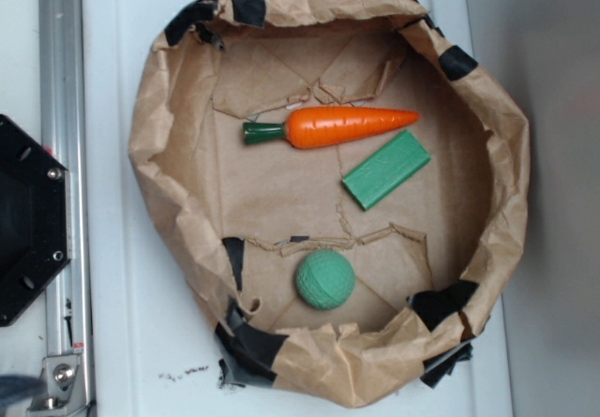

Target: Grab the green ball.

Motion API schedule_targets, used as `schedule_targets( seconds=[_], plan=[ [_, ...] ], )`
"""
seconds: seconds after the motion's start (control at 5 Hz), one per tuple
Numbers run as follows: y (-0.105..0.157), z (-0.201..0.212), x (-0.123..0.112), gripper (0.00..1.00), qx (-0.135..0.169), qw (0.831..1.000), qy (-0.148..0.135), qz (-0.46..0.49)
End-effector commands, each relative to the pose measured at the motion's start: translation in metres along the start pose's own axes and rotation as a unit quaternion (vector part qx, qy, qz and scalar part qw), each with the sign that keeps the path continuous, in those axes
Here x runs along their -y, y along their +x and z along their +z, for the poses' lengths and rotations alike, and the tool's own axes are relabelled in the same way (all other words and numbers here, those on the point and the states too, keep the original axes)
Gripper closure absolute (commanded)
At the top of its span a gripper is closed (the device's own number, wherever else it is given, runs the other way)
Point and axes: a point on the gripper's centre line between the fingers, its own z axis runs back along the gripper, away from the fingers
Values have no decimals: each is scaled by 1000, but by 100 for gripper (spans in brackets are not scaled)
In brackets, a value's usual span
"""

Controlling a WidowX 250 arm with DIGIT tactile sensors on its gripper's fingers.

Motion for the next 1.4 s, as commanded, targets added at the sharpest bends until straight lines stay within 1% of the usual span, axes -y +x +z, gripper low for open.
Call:
schedule_targets(
  seconds=[0.0, 0.2, 0.4, 0.6, 0.8, 1.0, 1.2],
  plan=[
    [0, 0, 0, 0, 0, 1000, 0, 0],
    [37, -41, -23, 0, 15, 995, 2, 101],
    [70, -53, -32, 0, 29, 983, -36, 178],
    [106, -76, -31, 0, 16, 948, -102, 300],
    [125, -115, -14, 0, -26, 917, -156, 365],
    [135, -148, 6, 0, -61, 917, -154, 364],
    [132, -183, 30, 0, -89, 929, -134, 333]
  ],
)
